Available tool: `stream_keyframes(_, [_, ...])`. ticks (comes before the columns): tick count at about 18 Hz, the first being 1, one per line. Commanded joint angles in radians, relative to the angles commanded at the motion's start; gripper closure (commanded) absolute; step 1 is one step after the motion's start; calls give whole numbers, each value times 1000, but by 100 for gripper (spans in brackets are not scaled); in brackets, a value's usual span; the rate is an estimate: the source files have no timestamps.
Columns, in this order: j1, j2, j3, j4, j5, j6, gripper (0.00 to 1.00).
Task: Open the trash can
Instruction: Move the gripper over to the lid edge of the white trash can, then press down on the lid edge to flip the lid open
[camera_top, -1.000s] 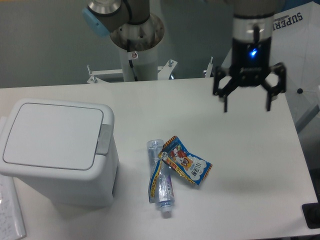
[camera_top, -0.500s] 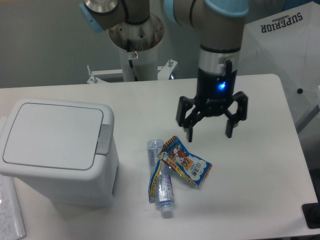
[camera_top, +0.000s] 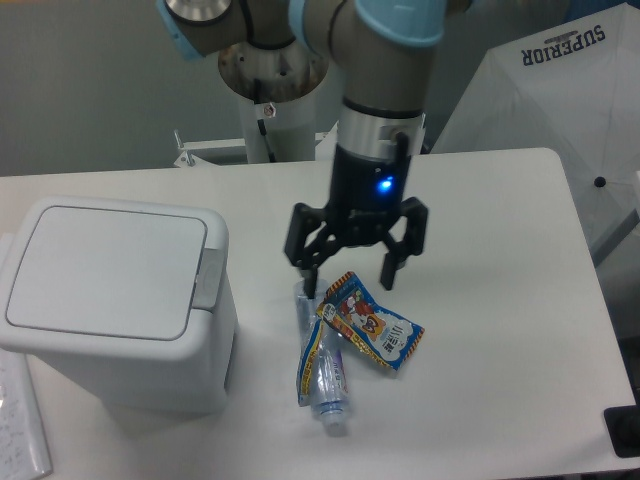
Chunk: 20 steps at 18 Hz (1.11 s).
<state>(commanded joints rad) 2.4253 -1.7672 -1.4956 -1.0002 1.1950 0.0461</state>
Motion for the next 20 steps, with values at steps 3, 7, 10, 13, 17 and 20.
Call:
stream_keyframes(3, [-12,2,-6,0,-8,-57,0])
stream_keyframes(7, [-26,3,-11,2,-9,-55,0])
stream_keyframes(10, [-45,6,-17,2,-8,-52,0])
stream_keyframes(13, [-57,15,-23,2,-6,-51,0])
stream_keyframes(17, [-61,18,-41,6,-5,-48,0])
stream_keyframes(20, [-61,17,-46,6,-3,-48,0])
